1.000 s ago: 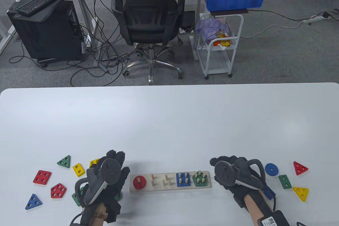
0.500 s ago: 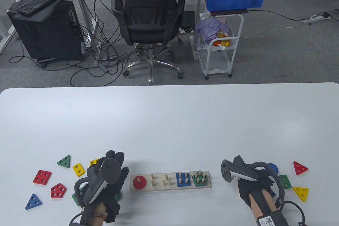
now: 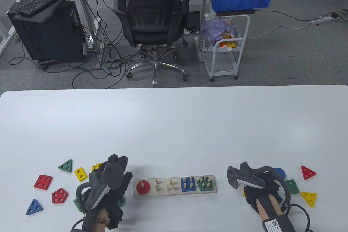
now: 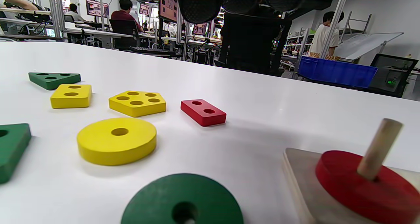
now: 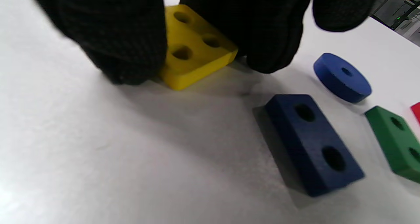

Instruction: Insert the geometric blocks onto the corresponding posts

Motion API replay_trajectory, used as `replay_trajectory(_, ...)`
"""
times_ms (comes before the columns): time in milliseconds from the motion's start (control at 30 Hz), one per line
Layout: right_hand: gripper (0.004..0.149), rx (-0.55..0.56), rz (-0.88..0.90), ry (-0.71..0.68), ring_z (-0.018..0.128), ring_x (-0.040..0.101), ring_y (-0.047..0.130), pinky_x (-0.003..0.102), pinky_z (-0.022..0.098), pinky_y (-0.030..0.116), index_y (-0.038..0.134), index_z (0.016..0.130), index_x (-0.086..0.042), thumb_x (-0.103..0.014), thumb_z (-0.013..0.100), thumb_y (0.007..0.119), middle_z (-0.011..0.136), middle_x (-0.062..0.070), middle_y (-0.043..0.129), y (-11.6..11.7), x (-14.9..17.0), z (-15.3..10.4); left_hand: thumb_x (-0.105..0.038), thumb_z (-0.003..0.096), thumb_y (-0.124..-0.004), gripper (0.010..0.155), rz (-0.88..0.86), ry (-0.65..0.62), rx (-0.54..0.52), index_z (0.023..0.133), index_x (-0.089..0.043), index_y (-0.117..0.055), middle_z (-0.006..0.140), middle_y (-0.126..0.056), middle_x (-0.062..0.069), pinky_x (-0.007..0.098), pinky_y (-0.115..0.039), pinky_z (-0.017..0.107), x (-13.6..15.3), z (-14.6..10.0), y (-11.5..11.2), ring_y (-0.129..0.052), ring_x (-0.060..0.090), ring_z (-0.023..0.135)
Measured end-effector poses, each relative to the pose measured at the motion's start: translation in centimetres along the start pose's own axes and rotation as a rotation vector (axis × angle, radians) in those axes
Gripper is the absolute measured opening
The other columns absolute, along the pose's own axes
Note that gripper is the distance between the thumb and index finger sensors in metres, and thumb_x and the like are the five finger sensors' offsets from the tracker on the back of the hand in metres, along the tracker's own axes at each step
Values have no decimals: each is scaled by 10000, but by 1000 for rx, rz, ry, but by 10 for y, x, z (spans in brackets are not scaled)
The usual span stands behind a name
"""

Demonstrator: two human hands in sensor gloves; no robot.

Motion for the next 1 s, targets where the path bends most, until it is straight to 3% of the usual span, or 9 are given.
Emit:
replay_trajectory(233,775,102,179,-74,714,401,862,683,578,659,593,959,-97,-485,352,880,906,200,724,-7,5,-3,-635,405,-621,663,-5,6,-3,1042,-477,-525,1204,-463,-132,557,-477,817,1,0,1,-593,188,1118)
replay_trajectory(467,758,380,316,-204,638,400,872,683,554,672,619,957,-81,-484,363,862,888,223,728,-44,-6,-26,-635,405,-621,666,-6,10,-8,1044,-475,-521,1205,-459,-133,559,-472,818,2,0,1,-583,189,1122)
replay_trajectory(600,749,537,341,-324,625,403,864,687,549,671,624,959,-76,-483,372,850,889,232,720,-68,-31,-43,-635,406,-621,664,-1,3,-5,1043,-476,-522,1206,-458,-132,560,-472,818,0,0,0,-582,188,1122)
replay_trajectory(833,738,743,283,-527,669,416,847,698,562,652,607,967,-80,-466,381,839,908,231,696,-89,-90,-62,-634,406,-621,665,6,5,-4,1044,-475,-521,1205,-460,-133,561,-471,817,0,0,-1,-581,192,1123)
replay_trajectory(1000,733,738,180,-553,690,416,851,703,568,644,617,968,-97,-458,374,851,918,217,701,-96,-119,-58,-635,405,-621,665,7,8,-3,1043,-477,-519,1205,-458,-130,559,-473,818,1,0,-1,-582,189,1123)
Point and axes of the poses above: the tracker on the back of each hand, its own x axis roughly to the little-finger side, its own z axis roughly from the wrist to the fingertips, y = z × x, the point moved 4 cm from there along z, roughly from the wrist to the fingertips
